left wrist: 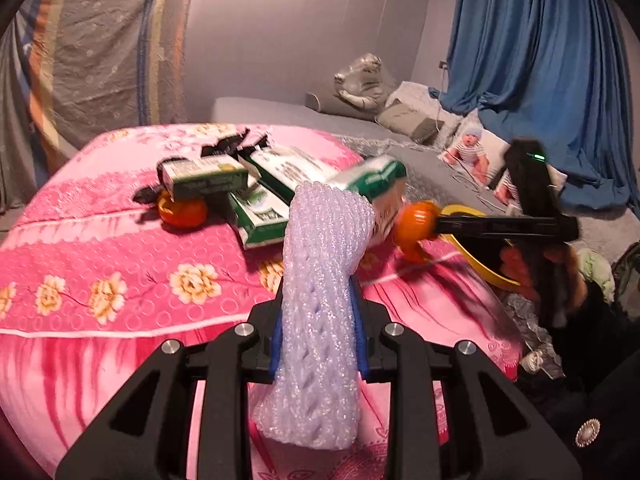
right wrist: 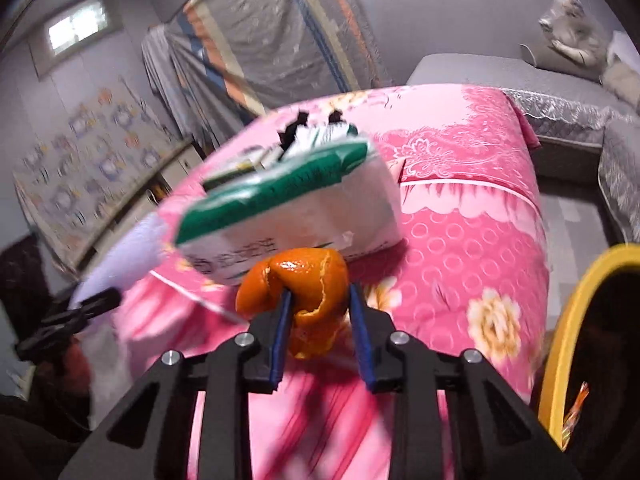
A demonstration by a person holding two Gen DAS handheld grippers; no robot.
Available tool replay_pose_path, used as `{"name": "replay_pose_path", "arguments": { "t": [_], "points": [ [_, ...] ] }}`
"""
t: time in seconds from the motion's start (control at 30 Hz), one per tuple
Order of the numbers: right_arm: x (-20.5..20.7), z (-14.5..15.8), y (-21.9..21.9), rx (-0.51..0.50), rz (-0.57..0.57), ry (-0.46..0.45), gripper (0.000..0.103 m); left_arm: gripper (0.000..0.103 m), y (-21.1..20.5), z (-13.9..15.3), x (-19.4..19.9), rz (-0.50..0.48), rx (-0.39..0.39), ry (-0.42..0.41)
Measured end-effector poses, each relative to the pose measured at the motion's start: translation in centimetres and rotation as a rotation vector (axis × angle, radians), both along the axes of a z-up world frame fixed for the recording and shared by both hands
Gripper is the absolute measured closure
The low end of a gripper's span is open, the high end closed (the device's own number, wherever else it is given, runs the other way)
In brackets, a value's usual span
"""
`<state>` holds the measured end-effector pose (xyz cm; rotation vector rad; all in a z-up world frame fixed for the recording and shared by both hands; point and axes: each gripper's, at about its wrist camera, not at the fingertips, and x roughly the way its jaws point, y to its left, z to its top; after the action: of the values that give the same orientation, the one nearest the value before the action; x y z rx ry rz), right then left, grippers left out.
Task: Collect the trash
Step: 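Grasp the white foam net with the left tool while the right tool grasps the orange peel, then carry the foam net and orange peel over the bin and release both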
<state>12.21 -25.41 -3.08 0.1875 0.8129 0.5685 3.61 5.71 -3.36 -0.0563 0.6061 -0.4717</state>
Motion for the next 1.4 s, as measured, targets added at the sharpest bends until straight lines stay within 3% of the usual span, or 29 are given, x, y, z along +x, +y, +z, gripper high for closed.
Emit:
{"name": "replay_pose_path", "arguments": {
  "t": [0.23, 0.7, 1.07, 1.4],
  "points": [
    [-5.5, 4.0, -2.7, 0.034, -0.058, -0.092, 0.076, 0.077, -1.7, 2.2, 0.0, 0.022, -0.006, -0.066],
    [-9.5, 7.7, -9.8, 0.047, -0.276, -0.234, 0.076, 0.077, -10.6, 6.6, 0.5, -0.107, 0.059, -0.202],
    [-11.4, 8.3, -16.7, 0.007, -0.539, -0.26, 0.076, 0.077, -19.2, 8.4, 2.4, -0.254, 0.058, -0.229],
    [-12.1, 7.1, -20.6, -0.049, -0.686, -0.256, 0.076, 0.077, -25.7, 7.3, 4.8, -0.345, 0.064, -0.189]
  ]
}}
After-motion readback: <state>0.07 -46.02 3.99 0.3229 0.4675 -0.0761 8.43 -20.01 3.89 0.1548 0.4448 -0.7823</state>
